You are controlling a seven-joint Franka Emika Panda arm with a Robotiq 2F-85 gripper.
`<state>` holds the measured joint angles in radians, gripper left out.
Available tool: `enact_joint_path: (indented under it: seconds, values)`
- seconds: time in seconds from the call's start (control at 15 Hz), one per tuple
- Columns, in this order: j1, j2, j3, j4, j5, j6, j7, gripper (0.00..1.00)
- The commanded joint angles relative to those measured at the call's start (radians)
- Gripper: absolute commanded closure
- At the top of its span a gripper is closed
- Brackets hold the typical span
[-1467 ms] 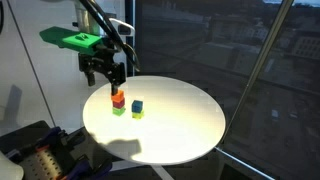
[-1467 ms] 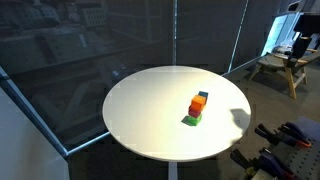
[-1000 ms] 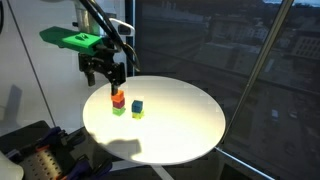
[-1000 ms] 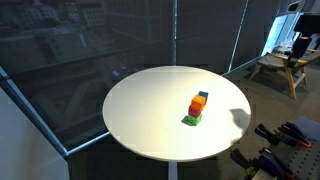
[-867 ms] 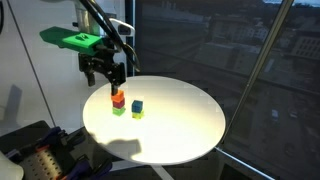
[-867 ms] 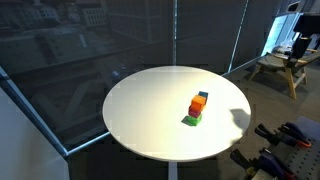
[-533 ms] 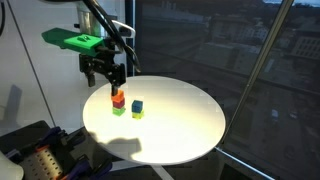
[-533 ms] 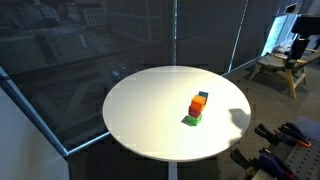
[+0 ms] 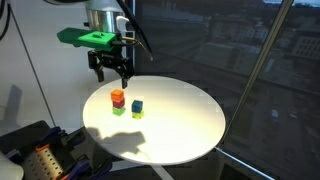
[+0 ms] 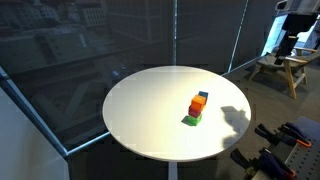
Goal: Put the blue block on top of the orange block
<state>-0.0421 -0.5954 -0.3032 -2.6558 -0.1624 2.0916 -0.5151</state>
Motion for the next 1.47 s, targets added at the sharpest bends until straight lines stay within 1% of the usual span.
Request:
enact_joint_path:
  seconds: [0.0, 0.27, 0.4, 0.73, 1.07, 1.4]
  values:
    - [0.025, 0.057, 0.002, 0.036, 0.032, 0.077, -0.053, 0.0]
    - [0.055, 0.111, 0.005, 0.055, 0.066, 0.17, -0.08, 0.0]
    - [0.065, 0.149, 0.011, 0.073, 0.086, 0.196, -0.082, 0.0]
    - [0.076, 0.256, 0.043, 0.161, 0.126, 0.162, -0.072, 0.0]
    - [0.068, 0.347, 0.086, 0.238, 0.128, 0.147, -0.063, 0.0]
    - [0.063, 0.447, 0.125, 0.32, 0.132, 0.098, -0.059, 0.0]
